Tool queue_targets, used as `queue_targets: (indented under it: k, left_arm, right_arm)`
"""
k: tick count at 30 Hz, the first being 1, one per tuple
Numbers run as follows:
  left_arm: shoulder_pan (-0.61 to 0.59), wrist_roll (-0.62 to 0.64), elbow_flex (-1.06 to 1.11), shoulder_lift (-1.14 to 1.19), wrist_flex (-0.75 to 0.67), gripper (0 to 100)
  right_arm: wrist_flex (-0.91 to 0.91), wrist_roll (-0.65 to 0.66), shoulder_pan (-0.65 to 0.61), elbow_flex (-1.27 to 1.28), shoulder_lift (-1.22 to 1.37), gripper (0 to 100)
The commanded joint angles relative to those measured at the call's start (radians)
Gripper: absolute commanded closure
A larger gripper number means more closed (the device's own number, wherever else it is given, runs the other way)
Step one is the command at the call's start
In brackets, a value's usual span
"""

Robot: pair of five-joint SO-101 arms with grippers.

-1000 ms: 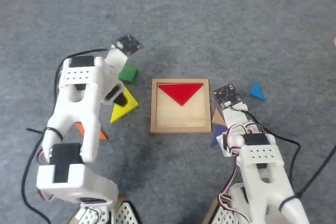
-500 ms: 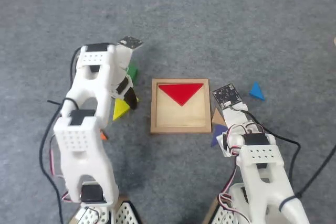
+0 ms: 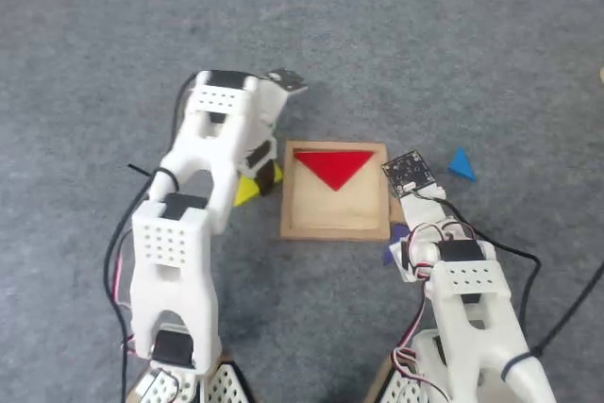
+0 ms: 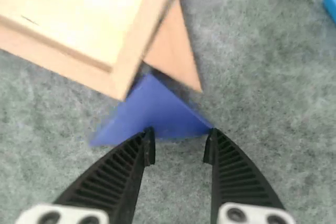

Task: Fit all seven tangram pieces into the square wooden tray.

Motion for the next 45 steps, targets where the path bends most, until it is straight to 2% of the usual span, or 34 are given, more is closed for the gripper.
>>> queue_targets:
  k: [1, 13, 20, 23, 30, 34, 38, 45]
  left_arm:
    - [0.091, -0.006, -0.004, -0.038, -0.015, 82]
    - [0.152, 0.017, -0.001, -0.222, 0.051, 82]
    - [0.190, 0.104, 0.002, -0.334, 0.006, 82]
    - [0.181, 0.157, 0.008, -0.296, -0.097, 81]
    - [0.161, 0.164, -0.005, -0.086, -0.247, 81]
    - [0.103, 0.206, -0.128, 0.020, -0.284, 81]
    - [0.037, 0.207, -0.295, 0.127, -0.242, 81]
    - [-0.021, 0.103, -0.487, 0.239, 0.058, 82]
  right_arm:
    - [-0.016, -0.009, -0.015, -0.002, 0.001, 82.9]
    - [-0.018, -0.009, -0.015, -0.002, 0.001, 82.9]
    - [-0.018, -0.009, -0.015, -0.002, 0.001, 82.9]
    - [-0.018, -0.009, -0.015, -0.002, 0.001, 82.9]
    - [-0.016, -0.009, -0.015, -0.002, 0.001, 82.9]
    - [-0.018, -0.009, -0.015, -0.002, 0.001, 82.9]
    - [-0.016, -0.009, -0.015, -0.002, 0.001, 82.9]
    - [-0.018, -0.009, -0.015, -0.002, 0.001, 82.9]
